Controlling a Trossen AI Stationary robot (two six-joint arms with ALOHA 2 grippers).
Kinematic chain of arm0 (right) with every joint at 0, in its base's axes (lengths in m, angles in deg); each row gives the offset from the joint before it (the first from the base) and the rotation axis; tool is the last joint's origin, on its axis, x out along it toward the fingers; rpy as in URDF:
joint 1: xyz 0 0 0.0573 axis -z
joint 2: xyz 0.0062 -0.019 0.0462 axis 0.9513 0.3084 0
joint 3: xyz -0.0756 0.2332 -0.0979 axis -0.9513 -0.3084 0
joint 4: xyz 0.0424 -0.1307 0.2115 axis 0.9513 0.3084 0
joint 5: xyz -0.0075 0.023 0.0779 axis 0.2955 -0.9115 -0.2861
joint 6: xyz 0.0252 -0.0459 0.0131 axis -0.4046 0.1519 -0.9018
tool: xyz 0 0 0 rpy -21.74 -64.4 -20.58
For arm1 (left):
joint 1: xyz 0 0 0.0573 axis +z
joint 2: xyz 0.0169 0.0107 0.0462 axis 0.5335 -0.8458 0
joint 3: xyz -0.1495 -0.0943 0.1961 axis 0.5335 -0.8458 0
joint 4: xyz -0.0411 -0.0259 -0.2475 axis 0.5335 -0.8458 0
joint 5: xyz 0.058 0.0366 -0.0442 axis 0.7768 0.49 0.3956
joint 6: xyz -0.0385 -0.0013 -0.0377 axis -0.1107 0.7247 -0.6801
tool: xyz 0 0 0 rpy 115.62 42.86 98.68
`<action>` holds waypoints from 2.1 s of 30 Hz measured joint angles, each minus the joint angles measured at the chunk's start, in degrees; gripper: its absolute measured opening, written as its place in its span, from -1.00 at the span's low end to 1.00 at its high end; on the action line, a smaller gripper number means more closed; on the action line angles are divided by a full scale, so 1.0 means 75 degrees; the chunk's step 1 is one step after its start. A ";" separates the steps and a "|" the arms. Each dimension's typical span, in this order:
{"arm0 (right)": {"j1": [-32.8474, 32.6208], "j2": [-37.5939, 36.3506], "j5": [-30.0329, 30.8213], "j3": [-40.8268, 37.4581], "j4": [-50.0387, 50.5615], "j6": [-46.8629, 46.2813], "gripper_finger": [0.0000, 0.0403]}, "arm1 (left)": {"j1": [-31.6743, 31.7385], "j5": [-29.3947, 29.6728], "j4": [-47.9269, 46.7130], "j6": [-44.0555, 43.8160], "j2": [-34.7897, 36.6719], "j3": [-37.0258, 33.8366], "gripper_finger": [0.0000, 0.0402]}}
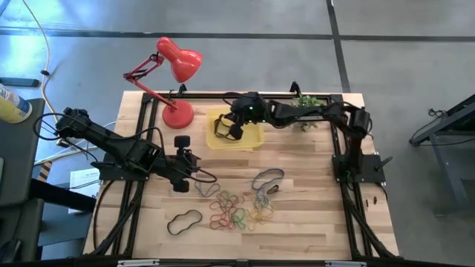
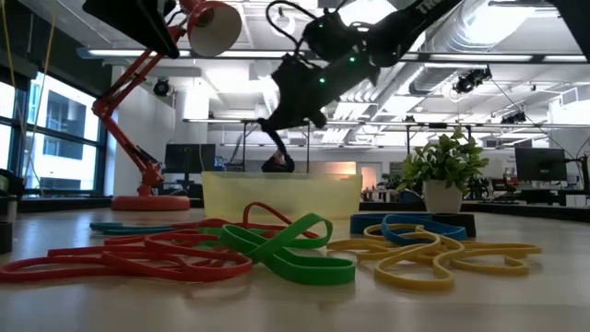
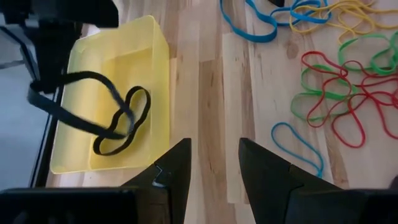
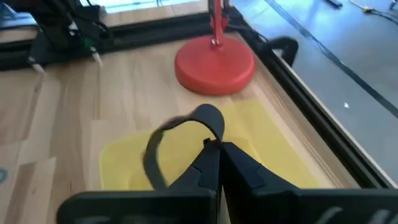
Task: Pick and place rubber bands into bin
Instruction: Put the black rubber band into the yellow container
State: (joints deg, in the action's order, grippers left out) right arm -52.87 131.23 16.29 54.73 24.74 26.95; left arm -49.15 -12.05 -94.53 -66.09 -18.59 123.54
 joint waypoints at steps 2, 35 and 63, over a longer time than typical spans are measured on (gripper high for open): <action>0.0015 0.0237 -0.0009 0.0263 0.0109 0.0014 -1.00 | 0.0000 0.0071 0.0001 -0.0001 0.0000 0.0000 -0.39; -0.0002 0.0046 -0.1436 0.0687 0.2064 0.0206 0.06 | 0.0003 -0.0431 -0.0014 0.0121 0.0000 0.0000 -0.39; -0.3821 -0.3593 0.0828 0.0687 0.8074 -0.0878 -0.14 | -0.2657 -0.3132 0.1170 -0.3648 -0.1789 -0.0951 -0.39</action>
State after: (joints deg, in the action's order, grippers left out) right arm -81.53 104.28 22.50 59.88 85.30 20.36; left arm -69.07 -35.54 -85.76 -93.45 -32.01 116.41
